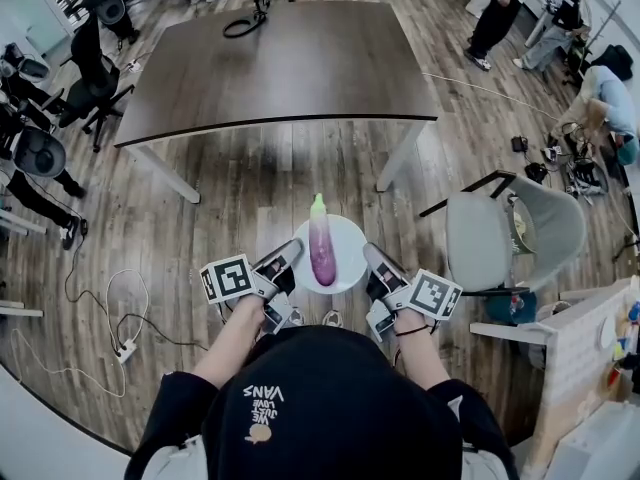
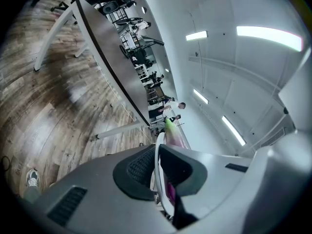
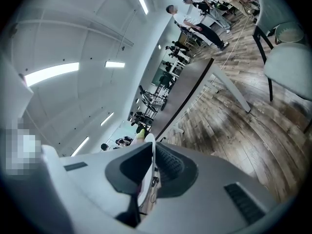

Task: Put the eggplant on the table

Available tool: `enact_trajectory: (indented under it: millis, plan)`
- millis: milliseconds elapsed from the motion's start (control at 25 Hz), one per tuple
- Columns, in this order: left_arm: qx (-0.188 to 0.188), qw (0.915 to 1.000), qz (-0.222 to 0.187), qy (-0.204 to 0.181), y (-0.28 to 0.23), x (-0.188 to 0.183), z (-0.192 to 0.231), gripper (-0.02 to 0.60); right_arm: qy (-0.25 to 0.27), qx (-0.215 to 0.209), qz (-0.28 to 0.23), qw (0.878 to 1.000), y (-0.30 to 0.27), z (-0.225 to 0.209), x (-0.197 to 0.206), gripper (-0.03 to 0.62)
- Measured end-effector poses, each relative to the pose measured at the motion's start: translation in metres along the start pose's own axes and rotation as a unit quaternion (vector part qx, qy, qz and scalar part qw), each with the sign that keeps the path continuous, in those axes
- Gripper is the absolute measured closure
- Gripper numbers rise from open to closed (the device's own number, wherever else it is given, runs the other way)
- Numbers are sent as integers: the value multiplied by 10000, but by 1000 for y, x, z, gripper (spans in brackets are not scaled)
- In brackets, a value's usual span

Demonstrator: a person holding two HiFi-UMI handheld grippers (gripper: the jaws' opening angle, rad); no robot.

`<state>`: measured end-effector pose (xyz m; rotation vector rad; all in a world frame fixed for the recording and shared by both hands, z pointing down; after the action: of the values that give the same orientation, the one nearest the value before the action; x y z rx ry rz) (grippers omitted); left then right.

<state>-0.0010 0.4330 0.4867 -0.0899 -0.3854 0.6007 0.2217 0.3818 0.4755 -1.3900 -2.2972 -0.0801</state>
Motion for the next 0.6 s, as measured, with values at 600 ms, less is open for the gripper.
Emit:
enact_trajectory:
  millis: [600]
  plan:
    - [-63, 9998, -181, 115, -31, -8, 6, 555, 117, 162, 250, 9995, -13, -23, -32, 563]
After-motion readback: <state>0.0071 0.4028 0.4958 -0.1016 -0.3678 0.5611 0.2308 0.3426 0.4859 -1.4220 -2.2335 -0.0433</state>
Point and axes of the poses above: the fingertips, and each gripper's own axes: y backward along the fingers, z to its left, x out of its underside, the point moved 6 cm from there along y, backward along the fingers, and after that the axes turned 1 degree about -z, right-handed, at the moved point
